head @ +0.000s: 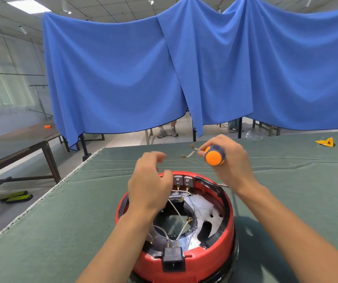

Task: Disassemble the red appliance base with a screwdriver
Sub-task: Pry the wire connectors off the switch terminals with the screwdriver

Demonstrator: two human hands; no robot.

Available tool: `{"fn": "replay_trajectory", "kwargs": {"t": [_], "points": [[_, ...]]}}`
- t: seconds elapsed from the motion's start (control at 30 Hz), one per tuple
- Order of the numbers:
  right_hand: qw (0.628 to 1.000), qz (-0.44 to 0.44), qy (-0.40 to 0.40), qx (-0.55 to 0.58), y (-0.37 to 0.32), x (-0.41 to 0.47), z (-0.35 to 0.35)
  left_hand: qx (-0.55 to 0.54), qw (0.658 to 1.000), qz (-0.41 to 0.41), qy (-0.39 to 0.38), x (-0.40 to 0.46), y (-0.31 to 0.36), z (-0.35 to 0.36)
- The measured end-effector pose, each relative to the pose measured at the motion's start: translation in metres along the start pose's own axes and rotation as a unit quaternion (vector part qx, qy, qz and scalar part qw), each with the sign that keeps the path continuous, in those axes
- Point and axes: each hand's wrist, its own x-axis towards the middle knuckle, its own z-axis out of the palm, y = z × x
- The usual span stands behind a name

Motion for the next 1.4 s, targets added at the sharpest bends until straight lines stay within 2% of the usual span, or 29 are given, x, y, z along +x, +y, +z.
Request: {"fn": "replay_trajectory", "kwargs": {"t": [0.1,0.2,0.33,0.5,0.7,0.8,0.87,0.97,1.23,1.4], "points": [[0.999,0.03,0.012,-0.039,0.021,0.005,-0.013,0.071,0.992,-0.062,-0.08,0.001,-0.006,0.004],[0.988,0.071,-0.029,-0.133,0.039,0.0,-0.009,0.134,0.982,-0.096,-0.095,0.004,-0.011,0.003],[0.978,0.137,-0.055,-0.147,0.053,-0.008,-0.003,0.169,0.972,-0.106,-0.124,0.004,-0.017,0.005],[0.986,0.164,0.014,-0.021,0.045,0.001,-0.008,0.112,0.98,-0.134,-0.097,0.008,-0.019,0.0],[0.98,0.101,0.079,0.152,-0.003,0.006,-0.012,0.004,0.978,-0.166,-0.13,0.013,-0.017,-0.014],[0.971,0.088,0.074,0.211,-0.022,0.004,-0.009,0.122,0.965,-0.16,-0.169,0.013,-0.016,-0.018],[0.966,0.08,0.073,0.234,-0.029,0.003,-0.006,0.23,0.935,-0.169,-0.21,0.007,-0.015,-0.018],[0.949,0.08,0.073,0.297,-0.04,0.003,-0.004,0.279,0.914,-0.139,-0.259,-0.002,-0.018,-0.009],[0.897,0.11,0.12,0.412,-0.055,-0.002,-0.003,0.259,0.923,-0.045,-0.281,0.012,-0.03,-0.001],[0.897,0.118,0.141,0.403,-0.052,-0.004,0.001,0.178,0.946,-0.002,-0.271,0.019,-0.032,-0.004]]}}
